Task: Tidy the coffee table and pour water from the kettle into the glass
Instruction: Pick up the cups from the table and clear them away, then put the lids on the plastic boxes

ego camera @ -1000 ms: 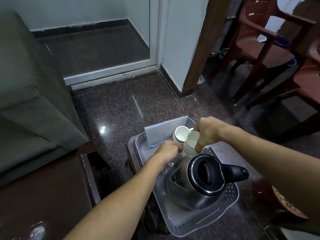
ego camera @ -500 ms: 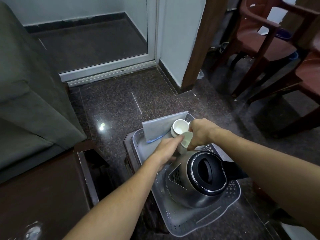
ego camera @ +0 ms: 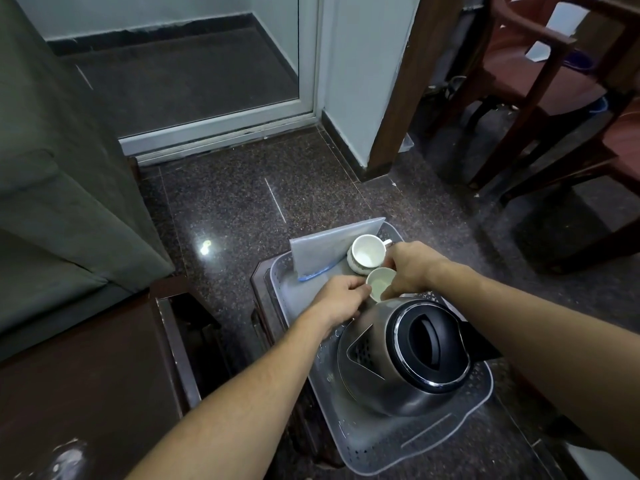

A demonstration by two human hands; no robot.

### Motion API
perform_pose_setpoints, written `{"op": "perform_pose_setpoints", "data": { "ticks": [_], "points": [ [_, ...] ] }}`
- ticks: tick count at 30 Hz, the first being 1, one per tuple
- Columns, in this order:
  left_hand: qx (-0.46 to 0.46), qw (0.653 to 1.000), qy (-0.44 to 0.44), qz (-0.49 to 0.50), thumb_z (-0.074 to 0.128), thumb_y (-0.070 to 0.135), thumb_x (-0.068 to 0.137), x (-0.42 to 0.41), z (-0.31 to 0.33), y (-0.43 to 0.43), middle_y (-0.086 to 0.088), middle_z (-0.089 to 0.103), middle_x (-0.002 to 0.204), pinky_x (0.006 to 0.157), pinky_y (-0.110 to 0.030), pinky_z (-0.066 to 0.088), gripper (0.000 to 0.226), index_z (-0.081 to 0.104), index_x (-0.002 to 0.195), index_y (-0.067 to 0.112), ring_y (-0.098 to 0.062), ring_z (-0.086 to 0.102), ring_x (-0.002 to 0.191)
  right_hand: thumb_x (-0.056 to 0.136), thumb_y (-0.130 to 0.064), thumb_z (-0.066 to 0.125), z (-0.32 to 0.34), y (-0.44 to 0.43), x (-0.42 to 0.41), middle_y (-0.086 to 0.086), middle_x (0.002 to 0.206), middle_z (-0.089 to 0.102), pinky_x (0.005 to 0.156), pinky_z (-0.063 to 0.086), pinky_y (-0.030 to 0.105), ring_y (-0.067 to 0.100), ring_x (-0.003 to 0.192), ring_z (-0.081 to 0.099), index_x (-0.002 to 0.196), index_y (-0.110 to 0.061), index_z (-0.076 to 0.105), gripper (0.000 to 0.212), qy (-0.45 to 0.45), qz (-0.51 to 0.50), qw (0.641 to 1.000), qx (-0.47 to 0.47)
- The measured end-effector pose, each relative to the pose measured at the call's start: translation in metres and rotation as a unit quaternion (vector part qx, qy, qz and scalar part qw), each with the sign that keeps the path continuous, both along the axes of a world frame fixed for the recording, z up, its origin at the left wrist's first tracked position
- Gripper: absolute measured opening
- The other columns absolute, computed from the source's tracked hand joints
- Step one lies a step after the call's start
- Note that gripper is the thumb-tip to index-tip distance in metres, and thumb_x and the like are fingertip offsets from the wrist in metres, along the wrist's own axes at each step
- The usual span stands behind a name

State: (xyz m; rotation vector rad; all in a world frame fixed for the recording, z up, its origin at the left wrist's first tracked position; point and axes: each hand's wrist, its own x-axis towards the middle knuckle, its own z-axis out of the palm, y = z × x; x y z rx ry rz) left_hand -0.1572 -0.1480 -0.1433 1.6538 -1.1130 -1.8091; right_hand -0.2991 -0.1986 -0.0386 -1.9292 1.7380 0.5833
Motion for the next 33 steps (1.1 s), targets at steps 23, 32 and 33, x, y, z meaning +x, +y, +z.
{"op": "perform_pose_setpoints", "data": {
  "ticks": [23, 32, 33],
  "points": [
    [-0.096, 0.978, -0.114, 0.149, 0.055, 0.034, 0.098, 0.093, 0.047, 0.04, -0.014, 0.077, 0.098, 0.085, -0.045, 0.061, 0.03, 0.074, 0.102, 0.011, -0.032, 0.074, 0.093, 0.089, -0.028, 0.071, 0.05, 0.005, 0.064, 0.02, 0.085, 0.077, 0.086, 0.06, 0.044, 0.04, 0.092, 0.074, 0.088, -0.016, 0.081, 0.015, -0.102, -0.068, 0.977, -0.177],
    [-0.116, 0.907, -0.159, 0.373, 0.054, 0.028, 0.097, 0.302, 0.082, 0.138, 0.0, 0.078, 0.105, 0.086, -0.046, 0.062, 0.018, 0.072, 0.096, 0.03, -0.027, 0.073, 0.098, 0.091, -0.027, 0.065, 0.065, 0.088, 0.293, 0.013, 0.082, 0.078, 0.092, 0.057, 0.039, 0.034, 0.097, 0.072, 0.09, -0.017, 0.082, 0.019, -0.223, 0.049, 0.962, -0.148],
    [-0.113, 0.902, -0.165, 0.383, 0.054, 0.028, 0.097, 0.322, 0.085, 0.155, 0.0, 0.078, 0.106, 0.087, -0.045, 0.061, 0.019, 0.073, 0.097, 0.03, -0.026, 0.073, 0.1, 0.091, -0.025, 0.065, 0.064, 0.105, 0.319, 0.012, 0.081, 0.078, 0.09, 0.056, 0.038, 0.034, 0.095, 0.072, 0.09, -0.016, 0.082, 0.02, -0.234, 0.063, 0.96, -0.139]
  ]
}}
